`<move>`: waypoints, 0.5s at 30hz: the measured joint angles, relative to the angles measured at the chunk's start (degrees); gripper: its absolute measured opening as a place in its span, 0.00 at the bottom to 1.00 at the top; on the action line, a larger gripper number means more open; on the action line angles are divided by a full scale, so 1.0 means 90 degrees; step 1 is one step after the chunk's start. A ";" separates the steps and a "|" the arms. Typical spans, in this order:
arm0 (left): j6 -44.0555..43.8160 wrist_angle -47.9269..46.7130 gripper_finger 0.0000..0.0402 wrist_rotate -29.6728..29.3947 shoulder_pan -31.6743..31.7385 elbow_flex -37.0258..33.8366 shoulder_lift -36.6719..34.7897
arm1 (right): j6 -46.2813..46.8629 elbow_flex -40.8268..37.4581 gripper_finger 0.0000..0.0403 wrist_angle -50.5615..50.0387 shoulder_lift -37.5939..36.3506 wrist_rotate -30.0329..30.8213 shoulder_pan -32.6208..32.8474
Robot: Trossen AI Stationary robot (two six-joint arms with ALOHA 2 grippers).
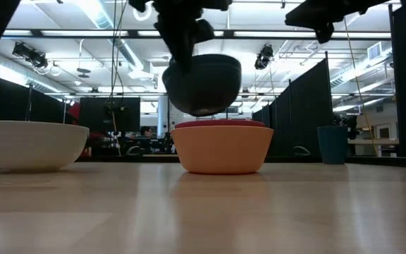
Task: Nest bowls inside each other
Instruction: Stack the blue bowl on top of the orange bowl
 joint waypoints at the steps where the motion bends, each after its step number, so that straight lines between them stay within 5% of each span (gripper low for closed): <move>1: 0.0053 -0.0056 0.00 -0.0002 0.0000 0.0128 0.0116 | 0.0011 0.0000 0.15 -0.0093 -0.0069 0.0033 -0.0001; 15: 0.0375 0.0164 0.00 0.0012 -0.0235 0.0515 0.0633 | 0.0051 0.0000 0.18 -0.0467 -0.0241 0.0228 -0.0003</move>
